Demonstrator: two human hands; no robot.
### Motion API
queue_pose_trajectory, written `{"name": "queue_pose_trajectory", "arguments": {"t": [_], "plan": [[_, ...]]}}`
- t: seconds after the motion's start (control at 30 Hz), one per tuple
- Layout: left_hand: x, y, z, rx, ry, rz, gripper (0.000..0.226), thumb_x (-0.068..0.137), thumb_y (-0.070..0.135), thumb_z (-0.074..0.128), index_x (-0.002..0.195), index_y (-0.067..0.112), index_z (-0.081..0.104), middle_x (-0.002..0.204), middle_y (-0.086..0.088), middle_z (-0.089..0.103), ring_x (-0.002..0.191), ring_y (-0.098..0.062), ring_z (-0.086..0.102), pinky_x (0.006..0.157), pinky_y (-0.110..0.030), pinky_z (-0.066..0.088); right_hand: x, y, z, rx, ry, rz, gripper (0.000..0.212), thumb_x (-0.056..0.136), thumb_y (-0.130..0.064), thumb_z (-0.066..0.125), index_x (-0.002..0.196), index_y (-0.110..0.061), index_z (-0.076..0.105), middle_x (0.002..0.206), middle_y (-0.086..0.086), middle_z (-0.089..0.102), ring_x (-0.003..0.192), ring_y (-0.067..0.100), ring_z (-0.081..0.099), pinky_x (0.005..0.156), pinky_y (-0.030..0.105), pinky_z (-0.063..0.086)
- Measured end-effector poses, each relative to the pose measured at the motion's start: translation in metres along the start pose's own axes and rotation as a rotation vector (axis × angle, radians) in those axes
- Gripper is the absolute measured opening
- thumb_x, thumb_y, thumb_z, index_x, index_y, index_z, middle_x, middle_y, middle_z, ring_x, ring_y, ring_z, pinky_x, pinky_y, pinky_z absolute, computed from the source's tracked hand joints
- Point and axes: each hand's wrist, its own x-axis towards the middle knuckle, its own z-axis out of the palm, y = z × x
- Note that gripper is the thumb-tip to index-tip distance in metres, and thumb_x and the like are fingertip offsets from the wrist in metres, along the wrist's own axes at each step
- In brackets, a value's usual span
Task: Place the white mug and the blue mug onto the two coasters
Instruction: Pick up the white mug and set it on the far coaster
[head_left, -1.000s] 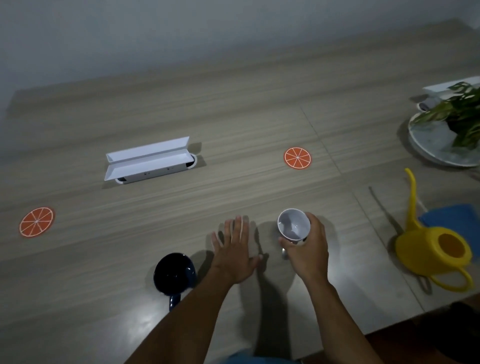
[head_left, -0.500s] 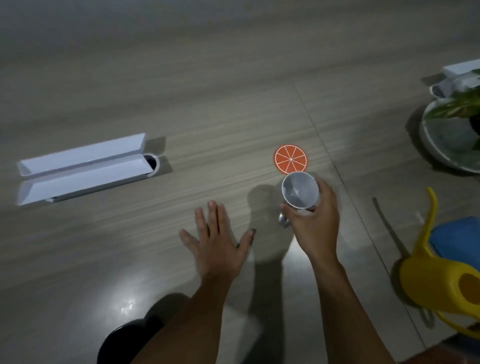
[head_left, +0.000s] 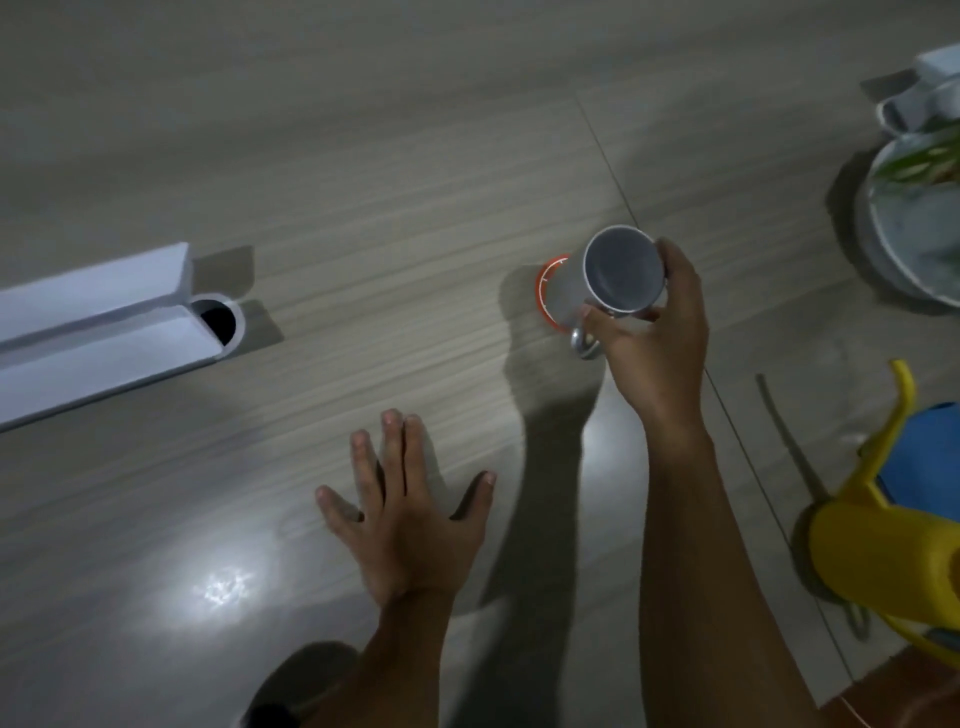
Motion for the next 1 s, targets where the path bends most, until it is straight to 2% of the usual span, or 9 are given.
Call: {"name": "queue_pose_trajectory", "arguments": {"t": [0.13,0.3,0.47,0.63,0.83,1.0], "plan": [[0.001,-0.001,0.001,0.011,0.004,0.0,0.097,0.082,0.08,0.043,0.158,0.026,0.016,0.169,0.005,0.013,0.156,-0.025,0.003,0.117,-0.071,0.006,0.012,0.005,-0.004,-0.042,-0.074,-0.027,0.087,0.067,-0.013,0.089,0.137,-0.036,0.043,0.126,-0.025,0.05,0.106,0.005,0.064,0.067,0.012,0.052],[0.001,0.0,0.001,0.014,0.012,-0.004,0.097,0.081,0.08,0.042,0.158,0.026,0.016,0.169,0.005,0.013,0.156,-0.025,0.005,0.117,-0.071,0.006,0.026,0.012,-0.011,-0.075,-0.143,-0.076,0.086,0.069,-0.012,0.09,0.138,-0.031,0.043,0.135,-0.012,0.05,0.112,0.01,0.061,0.076,0.031,0.06],[0.001,0.001,-0.001,0.002,0.021,-0.004,0.098,0.08,0.08,0.041,0.158,0.025,0.017,0.168,0.005,0.014,0.156,-0.025,0.005,0.117,-0.07,0.004,0.035,0.018,-0.012,-0.085,-0.191,-0.083,0.087,0.071,-0.007,0.087,0.143,-0.027,0.042,0.134,-0.009,0.052,0.108,0.011,0.062,0.063,0.014,0.054],[0.001,0.001,0.0,-0.007,0.026,-0.006,0.098,0.08,0.08,0.044,0.158,0.026,0.018,0.168,0.006,0.015,0.156,-0.024,0.004,0.117,-0.069,0.003,0.033,0.022,-0.009,-0.091,-0.198,-0.093,0.09,0.073,-0.012,0.086,0.148,-0.028,0.039,0.143,-0.007,0.049,0.11,0.006,0.059,0.075,0.021,0.059],[0.001,0.001,0.002,-0.017,0.041,-0.008,0.099,0.079,0.08,0.046,0.157,0.026,0.02,0.168,0.007,0.016,0.156,-0.023,0.004,0.117,-0.07,0.004,0.034,0.025,-0.012,-0.075,-0.193,-0.1,0.09,0.076,-0.012,0.085,0.15,-0.028,0.037,0.146,-0.006,0.046,0.11,0.005,0.058,0.071,0.014,0.056],[0.001,0.001,0.002,-0.02,0.031,-0.012,0.099,0.079,0.08,0.046,0.157,0.026,0.02,0.168,0.007,0.015,0.156,-0.023,0.004,0.116,-0.07,0.004,0.037,0.027,-0.014,-0.083,-0.219,-0.098,0.089,0.079,-0.008,0.082,0.152,-0.022,0.034,0.14,-0.007,0.042,0.099,-0.02,0.053,0.065,0.007,0.05]]}}
